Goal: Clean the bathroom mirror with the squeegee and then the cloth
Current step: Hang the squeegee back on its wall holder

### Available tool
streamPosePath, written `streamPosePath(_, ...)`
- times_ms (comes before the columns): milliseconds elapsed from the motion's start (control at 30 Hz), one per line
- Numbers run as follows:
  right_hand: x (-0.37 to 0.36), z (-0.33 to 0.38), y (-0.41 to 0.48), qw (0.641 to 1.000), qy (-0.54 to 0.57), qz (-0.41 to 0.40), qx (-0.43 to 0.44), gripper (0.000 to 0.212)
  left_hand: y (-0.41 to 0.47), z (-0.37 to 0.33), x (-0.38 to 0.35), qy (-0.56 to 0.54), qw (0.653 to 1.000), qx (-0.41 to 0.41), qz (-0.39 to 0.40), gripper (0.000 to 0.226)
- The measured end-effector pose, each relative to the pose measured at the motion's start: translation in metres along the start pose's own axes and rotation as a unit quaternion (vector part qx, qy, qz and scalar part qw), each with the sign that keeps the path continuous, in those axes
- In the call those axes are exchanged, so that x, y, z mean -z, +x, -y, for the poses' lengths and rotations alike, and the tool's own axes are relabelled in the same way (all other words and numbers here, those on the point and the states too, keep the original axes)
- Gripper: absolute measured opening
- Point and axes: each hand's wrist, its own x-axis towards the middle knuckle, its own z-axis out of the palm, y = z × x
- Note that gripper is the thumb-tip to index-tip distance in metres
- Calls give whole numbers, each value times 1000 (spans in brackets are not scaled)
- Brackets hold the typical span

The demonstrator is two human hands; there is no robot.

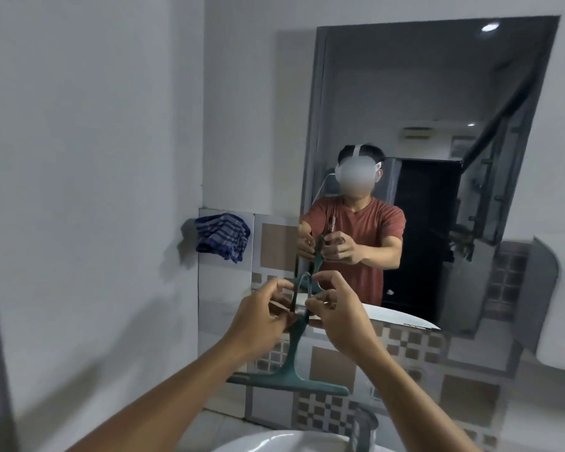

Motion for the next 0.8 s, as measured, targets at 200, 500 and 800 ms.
streamPosePath(200,-42,-17,22,999,10,32,-2,39,6,36,23,16,1000,11,-20,55)
streamPosePath(500,-88,-50,66,999,-30,28,-16,46,38,88,35,30,999,14,-34,69)
streamPosePath(800,-125,-84,98,996,-85,8,3,68,68,146,29,92,994,-2,-50,79)
